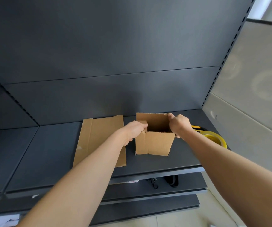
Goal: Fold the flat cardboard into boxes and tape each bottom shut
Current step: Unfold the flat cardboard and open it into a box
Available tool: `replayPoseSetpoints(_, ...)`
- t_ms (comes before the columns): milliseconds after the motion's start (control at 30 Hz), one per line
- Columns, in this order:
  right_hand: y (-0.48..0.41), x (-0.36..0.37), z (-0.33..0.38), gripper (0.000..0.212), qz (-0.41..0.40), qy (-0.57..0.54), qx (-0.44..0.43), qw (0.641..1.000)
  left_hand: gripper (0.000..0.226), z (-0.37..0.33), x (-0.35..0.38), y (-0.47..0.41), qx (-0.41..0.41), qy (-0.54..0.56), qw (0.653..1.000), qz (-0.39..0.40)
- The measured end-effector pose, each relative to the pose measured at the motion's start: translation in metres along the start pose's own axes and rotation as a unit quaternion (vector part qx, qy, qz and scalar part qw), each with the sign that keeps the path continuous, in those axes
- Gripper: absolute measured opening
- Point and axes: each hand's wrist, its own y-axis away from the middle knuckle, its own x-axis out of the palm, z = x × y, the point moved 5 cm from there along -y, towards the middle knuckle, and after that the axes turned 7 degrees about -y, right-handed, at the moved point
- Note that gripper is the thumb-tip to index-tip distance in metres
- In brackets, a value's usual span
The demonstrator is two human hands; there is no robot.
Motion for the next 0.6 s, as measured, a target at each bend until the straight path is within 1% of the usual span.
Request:
replayPoseSetpoints(33,0.000,0.000,-0.002,0.044,-0.001,-0.028,0.012,1.000,0.055,0.003,0.002,0.000,-0.007,0.011,1.000,0.001)
replayPoseSetpoints(100,0.000,0.000,-0.008,0.040,-0.003,-0.134,0.067,0.989,0.054,0.008,0.005,-0.002,-0.015,0.040,0.999,0.009)
replayPoseSetpoints(167,0.001,0.001,-0.013,0.048,0.001,-0.237,0.112,0.965,0.052,0.012,0.005,-0.005,-0.016,0.060,0.998,0.016)
replayPoseSetpoints(233,0.003,0.003,-0.018,0.054,0.036,-0.316,0.111,0.942,0.052,0.013,0.004,-0.005,-0.015,0.068,0.997,0.019)
replayPoseSetpoints(267,0.005,0.004,-0.020,0.052,0.062,-0.362,0.101,0.924,0.052,0.014,0.003,-0.006,-0.015,0.070,0.997,0.018)
replayPoseSetpoints(367,0.010,0.005,-0.028,0.036,0.149,-0.487,0.086,0.856,0.054,0.014,0.005,-0.006,-0.015,0.064,0.998,0.025)
replayPoseSetpoints(400,0.012,0.004,-0.031,0.032,0.164,-0.511,0.087,0.840,0.055,0.014,0.005,-0.007,-0.014,0.062,0.998,0.026)
replayPoseSetpoints(433,0.011,0.005,-0.033,0.029,0.171,-0.523,0.090,0.831,0.055,0.013,0.005,-0.007,-0.014,0.061,0.998,0.027)
replayPoseSetpoints(533,0.011,0.007,-0.039,0.025,0.179,-0.535,0.106,0.819,0.053,0.011,0.005,-0.008,-0.018,0.057,0.998,0.021)
replayPoseSetpoints(600,0.010,0.011,-0.041,0.022,0.199,-0.551,0.110,0.803,0.054,0.010,0.005,-0.009,-0.020,0.053,0.998,0.016)
